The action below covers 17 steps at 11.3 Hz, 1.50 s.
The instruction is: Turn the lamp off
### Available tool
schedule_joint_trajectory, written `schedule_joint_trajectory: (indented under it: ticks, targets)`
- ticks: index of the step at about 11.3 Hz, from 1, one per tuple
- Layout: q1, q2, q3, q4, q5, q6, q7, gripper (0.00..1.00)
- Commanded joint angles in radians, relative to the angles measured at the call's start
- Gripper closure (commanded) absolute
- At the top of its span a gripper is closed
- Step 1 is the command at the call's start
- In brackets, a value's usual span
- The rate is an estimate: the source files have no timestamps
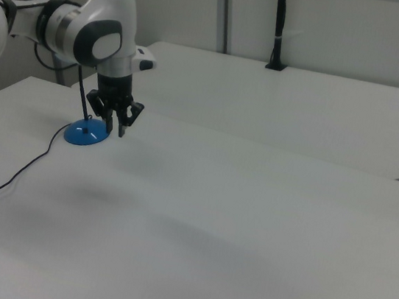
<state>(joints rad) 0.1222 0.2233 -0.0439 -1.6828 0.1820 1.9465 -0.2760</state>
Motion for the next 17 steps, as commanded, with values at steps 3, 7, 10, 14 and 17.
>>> schedule_joint_trajectory:
  ticks: [3, 7, 10, 14, 17]
  targets:
    - [-0.174, -0.251, 0.076, -0.051, -0.113, -0.245, 0.069, 0.00]
    - [-0.217, -0.265, 0.076, -0.016, -0.165, -0.334, 0.165, 0.00]
    - [-0.231, -0.257, 0.076, -0.006, -0.226, -0.334, 0.312, 0.00]
    - [-0.222, -0.233, 0.075, -0.005, -0.245, -0.322, 0.362, 0.00]
    - [-0.226, -0.217, 0.070, 0.018, -0.240, -0.313, 0.360, 0.00]
